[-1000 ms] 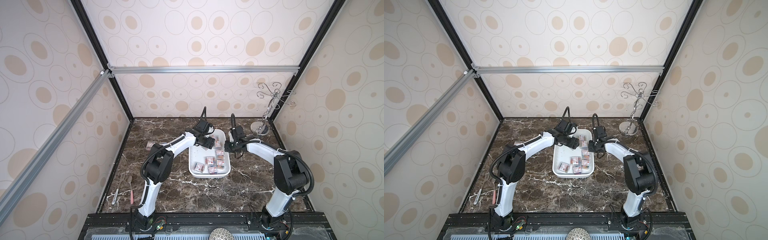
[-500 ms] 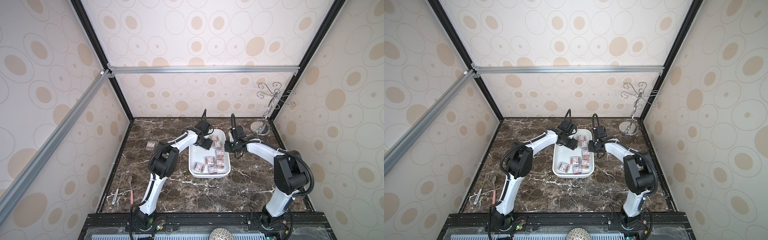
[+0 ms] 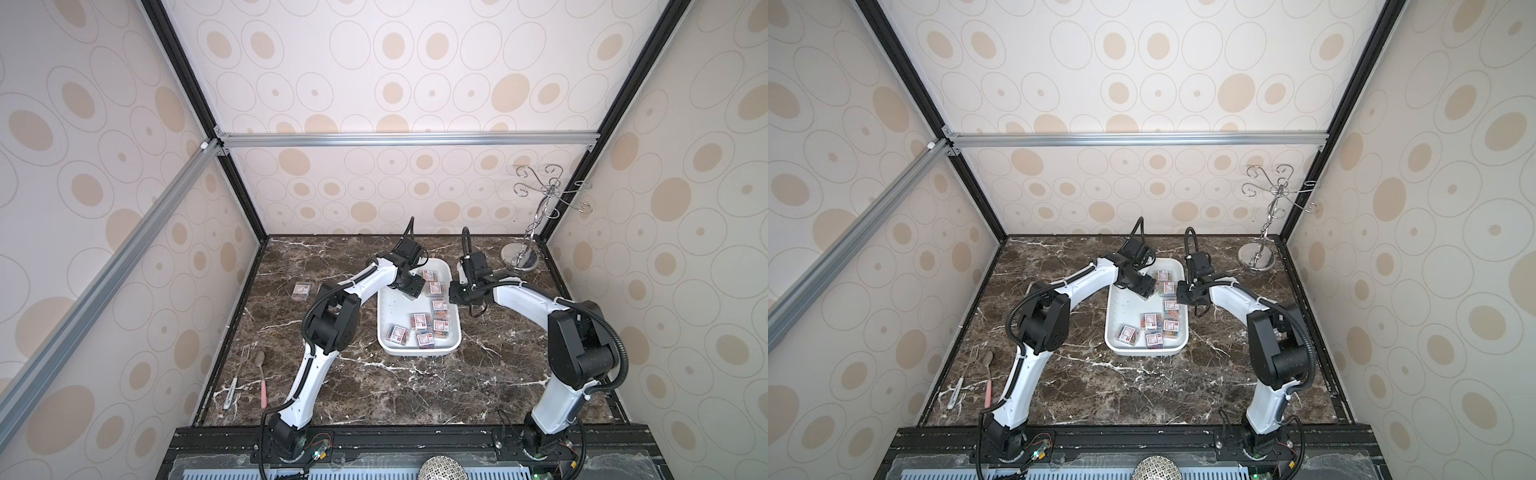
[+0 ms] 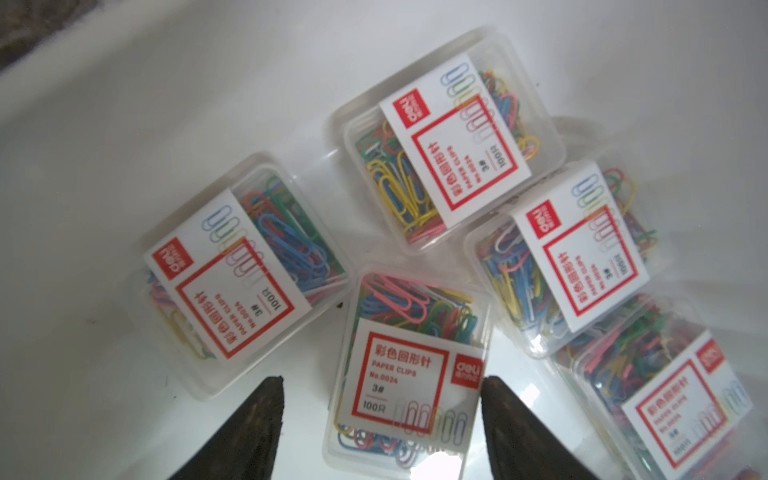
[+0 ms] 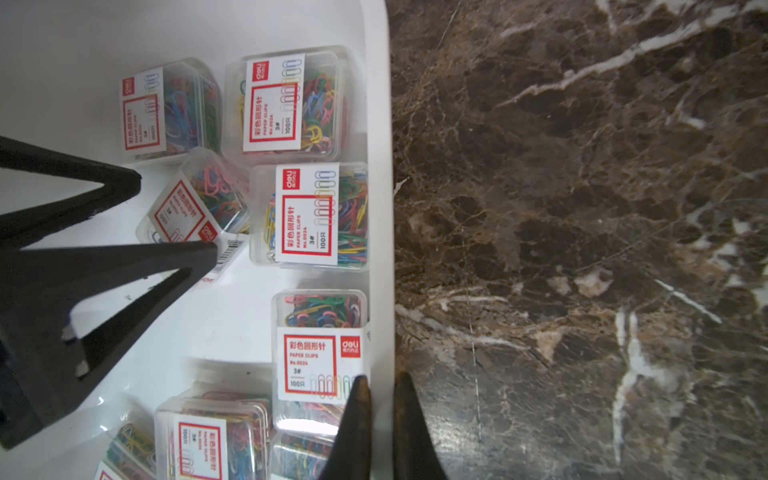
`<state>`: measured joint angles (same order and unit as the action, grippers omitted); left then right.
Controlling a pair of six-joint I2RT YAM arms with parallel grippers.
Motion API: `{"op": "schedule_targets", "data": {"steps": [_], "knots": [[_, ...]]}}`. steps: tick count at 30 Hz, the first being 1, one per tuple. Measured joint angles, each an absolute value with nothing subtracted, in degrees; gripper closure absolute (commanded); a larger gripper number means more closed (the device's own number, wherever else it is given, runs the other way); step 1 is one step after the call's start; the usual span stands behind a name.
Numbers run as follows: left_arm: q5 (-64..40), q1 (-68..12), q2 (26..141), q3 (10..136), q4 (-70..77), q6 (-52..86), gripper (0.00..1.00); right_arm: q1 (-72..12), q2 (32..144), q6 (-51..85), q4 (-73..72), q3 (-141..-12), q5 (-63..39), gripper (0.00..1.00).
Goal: Take the paper clips out of the storage box
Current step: Pick up the boxed paper clips from the storage box.
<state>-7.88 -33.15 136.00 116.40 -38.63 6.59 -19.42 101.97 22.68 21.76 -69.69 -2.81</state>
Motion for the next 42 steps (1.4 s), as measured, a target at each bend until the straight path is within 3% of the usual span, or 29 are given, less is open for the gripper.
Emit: {"op": "schedule_targets", "data": {"steps": [29,42], "knots": [[-6.0,-33.8,137.7,117.4,-39.3,4.9,0.31,-19.4,102.1,22.7,21.8,-69.8,-2.9,1.0],[-6.4,-34.2,138.9,117.4,-37.8,-0.1,0.27,-19.4,102.1,22.7,21.8,-69.8,-2.9,1.0]]}}
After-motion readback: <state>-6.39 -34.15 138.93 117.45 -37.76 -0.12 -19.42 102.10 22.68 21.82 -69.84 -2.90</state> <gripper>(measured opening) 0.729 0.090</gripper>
